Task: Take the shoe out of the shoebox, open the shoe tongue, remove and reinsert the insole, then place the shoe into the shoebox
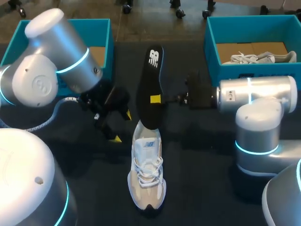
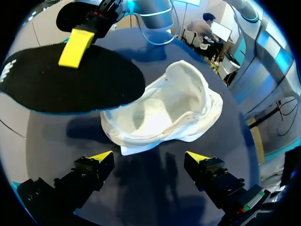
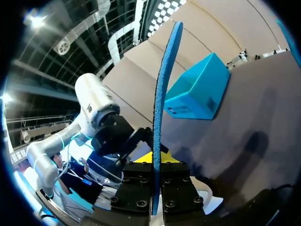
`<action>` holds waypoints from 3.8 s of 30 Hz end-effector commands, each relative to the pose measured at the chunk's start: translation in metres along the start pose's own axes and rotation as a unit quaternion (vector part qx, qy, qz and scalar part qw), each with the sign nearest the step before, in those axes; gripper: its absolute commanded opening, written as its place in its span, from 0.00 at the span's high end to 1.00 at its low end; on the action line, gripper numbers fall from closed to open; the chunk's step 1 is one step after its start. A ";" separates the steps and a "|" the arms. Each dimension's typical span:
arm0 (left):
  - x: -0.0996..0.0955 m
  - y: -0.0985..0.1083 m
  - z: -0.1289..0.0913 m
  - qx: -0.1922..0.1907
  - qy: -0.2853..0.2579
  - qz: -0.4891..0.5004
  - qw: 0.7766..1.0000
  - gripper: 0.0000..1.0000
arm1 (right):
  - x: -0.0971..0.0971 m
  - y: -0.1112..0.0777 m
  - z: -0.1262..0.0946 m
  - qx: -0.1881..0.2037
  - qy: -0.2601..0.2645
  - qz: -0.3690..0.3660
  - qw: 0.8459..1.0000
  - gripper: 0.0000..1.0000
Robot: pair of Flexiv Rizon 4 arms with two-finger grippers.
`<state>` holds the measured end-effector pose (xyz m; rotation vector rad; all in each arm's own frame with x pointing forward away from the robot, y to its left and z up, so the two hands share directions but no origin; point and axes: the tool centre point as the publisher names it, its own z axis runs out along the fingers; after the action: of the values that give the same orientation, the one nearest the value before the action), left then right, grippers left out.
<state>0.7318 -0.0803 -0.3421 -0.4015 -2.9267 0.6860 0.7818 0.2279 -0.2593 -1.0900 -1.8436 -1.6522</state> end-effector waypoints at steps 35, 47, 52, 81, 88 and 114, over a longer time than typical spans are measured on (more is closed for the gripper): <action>0.011 -0.001 0.012 0.018 0.008 0.022 1.000 0.00 | -0.012 -0.011 0.016 -0.018 0.030 -0.070 0.997 1.00; 0.011 0.001 0.012 0.018 0.000 0.020 1.000 0.00 | -0.020 -0.014 0.016 -0.021 0.048 -0.077 0.996 1.00; 0.010 0.002 0.011 0.023 -0.009 0.015 1.000 0.00 | -0.021 -0.017 0.017 -0.024 0.052 -0.082 0.995 1.00; 0.010 0.003 0.012 0.023 0.001 0.015 1.000 0.00 | -0.014 -0.035 0.036 -0.043 0.067 -0.093 0.993 1.00; 0.010 0.003 0.012 0.023 0.001 0.015 1.000 0.00 | -0.016 -0.045 0.031 -0.053 0.061 -0.087 0.993 1.00; 0.010 0.003 0.012 0.023 0.001 0.015 1.000 0.00 | -0.024 -0.060 0.023 -0.020 0.080 -0.107 0.991 1.00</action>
<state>0.7215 -0.0804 -0.3529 -0.4407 -2.9018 0.7525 0.7515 0.2452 -0.3166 -0.7813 -1.8806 -1.8542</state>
